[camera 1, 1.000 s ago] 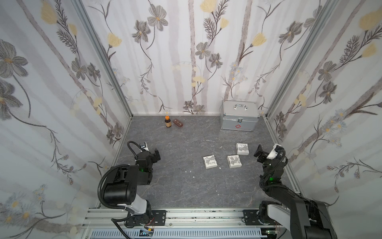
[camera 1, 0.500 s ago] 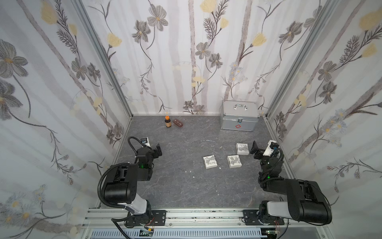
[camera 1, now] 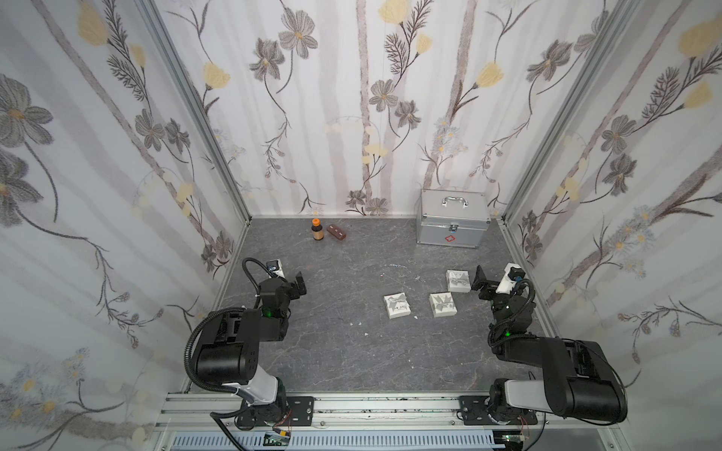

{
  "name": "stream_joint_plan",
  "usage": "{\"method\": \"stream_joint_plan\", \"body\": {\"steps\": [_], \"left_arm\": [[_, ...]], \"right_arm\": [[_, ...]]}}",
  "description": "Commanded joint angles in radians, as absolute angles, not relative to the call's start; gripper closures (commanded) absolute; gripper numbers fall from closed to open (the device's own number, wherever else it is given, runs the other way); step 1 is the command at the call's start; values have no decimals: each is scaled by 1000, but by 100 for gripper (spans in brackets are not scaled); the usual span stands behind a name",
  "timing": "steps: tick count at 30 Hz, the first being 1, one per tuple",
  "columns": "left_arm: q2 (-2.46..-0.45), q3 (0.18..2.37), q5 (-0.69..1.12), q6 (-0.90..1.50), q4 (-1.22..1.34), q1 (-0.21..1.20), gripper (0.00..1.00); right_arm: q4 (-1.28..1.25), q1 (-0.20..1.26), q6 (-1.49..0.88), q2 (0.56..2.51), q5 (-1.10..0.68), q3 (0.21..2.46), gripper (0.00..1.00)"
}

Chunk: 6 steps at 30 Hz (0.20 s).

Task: Take the necklace out of the lift-off lid jewelry box
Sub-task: Reset both arms

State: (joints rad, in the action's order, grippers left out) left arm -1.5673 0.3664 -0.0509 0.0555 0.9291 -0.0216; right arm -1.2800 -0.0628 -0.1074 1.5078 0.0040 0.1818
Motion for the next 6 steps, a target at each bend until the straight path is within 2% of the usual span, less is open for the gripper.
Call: {"method": "stream_joint_plan", "body": {"steps": [1,6], "left_arm": [[-1566,372,-52,53,943,-21,0],[-1567,374,-58,52,944,-19,0]], "right_arm": [[-1297,-61,-72,1516,-65,203,0],[-1300,-62,-72,1514,-65,201,0]]}}
